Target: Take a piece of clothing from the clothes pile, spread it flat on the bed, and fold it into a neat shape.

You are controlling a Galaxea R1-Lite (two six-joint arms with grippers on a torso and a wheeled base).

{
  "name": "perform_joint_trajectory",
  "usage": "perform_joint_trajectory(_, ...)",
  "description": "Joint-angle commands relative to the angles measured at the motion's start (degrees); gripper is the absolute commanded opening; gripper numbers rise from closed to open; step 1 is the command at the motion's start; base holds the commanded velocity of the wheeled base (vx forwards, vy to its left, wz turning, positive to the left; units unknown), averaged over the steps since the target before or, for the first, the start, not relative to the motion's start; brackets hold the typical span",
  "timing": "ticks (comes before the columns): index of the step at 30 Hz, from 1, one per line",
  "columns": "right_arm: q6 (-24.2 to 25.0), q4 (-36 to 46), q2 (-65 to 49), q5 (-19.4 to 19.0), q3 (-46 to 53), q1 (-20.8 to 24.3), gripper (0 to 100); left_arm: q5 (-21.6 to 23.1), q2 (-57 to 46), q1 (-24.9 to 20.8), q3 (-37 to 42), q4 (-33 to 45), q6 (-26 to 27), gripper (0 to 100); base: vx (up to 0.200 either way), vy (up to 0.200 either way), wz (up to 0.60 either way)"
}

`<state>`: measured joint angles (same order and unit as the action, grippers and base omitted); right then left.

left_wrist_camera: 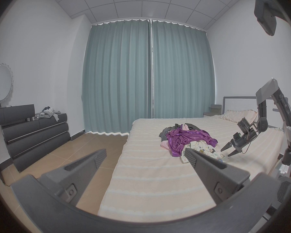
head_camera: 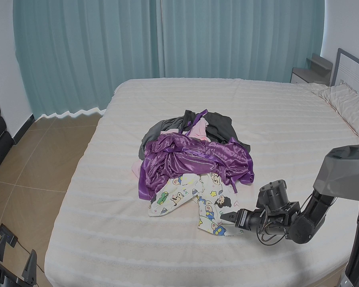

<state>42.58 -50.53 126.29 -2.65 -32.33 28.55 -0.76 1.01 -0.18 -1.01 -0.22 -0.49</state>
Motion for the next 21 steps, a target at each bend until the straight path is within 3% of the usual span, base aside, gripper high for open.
perform_joint_trajectory(1, -0.3, 0.2, 4.3, 0.2, -2.6, 1.0, 100, 0.0, -1.0, 0.0, 1.0, 0.0, 0.0, 100, 0.000, 0.000, 0.00)
perform_joint_trajectory(10, -2.1, 4.1, 5.6, -0.3, -6.1, 0.2, 100, 0.0, -1.0, 0.0, 1.0, 0.0, 0.0, 100, 0.000, 0.000, 0.00)
perform_joint_trajectory(21, -3.9, 8.1, 6.9, 0.3, -12.7, 4.9, 100, 0.0, -1.0, 0.0, 1.0, 0.0, 0.0, 100, 0.000, 0.000, 0.00)
